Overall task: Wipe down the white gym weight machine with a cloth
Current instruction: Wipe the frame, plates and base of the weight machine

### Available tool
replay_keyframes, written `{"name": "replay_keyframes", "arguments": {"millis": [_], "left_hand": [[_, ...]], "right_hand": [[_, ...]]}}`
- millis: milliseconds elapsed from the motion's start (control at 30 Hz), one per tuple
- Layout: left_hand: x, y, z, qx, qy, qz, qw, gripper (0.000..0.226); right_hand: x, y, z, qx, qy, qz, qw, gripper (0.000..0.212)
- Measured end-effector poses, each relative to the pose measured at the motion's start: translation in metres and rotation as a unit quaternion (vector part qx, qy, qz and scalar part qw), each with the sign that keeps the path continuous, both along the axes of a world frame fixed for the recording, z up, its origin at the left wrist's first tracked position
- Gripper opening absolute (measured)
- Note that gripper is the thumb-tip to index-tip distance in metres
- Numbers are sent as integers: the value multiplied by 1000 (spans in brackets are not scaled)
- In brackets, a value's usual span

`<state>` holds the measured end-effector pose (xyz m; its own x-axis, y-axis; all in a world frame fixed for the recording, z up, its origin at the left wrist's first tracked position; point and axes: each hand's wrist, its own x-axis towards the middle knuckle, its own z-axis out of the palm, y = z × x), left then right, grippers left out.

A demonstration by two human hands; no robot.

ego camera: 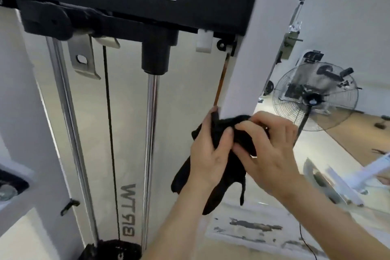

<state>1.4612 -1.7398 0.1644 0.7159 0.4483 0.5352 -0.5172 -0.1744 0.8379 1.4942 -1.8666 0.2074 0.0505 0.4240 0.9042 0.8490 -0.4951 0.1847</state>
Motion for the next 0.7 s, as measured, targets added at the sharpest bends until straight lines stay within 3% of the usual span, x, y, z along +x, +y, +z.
{"name": "replay_keyframes", "arguments": {"millis": [67,167,300,434,634,701], "left_hand": [[5,3,-9,-14,-17,-16,1000,63],[2,1,-52,-33,24,-22,999,71],[-15,-10,-128,-52,115,-15,992,77],[-28,-12,-154,-56,187,-8,981,76],[-13,-10,-67,-13,96,33,995,49],[-4,-8,-45,-13,62,50,997,52]], "right_hand": [[-7,9,-31,87,77,32,993,23],[-18,17,-80,148,125,37,980,27],[-44,26,-148,104,249,-7,963,45],[-54,21,-176,31,471,-60,880,53],[-41,23,-119,50,422,-59,903,59],[-36,25,-102,86,441,47,892,65]]}}
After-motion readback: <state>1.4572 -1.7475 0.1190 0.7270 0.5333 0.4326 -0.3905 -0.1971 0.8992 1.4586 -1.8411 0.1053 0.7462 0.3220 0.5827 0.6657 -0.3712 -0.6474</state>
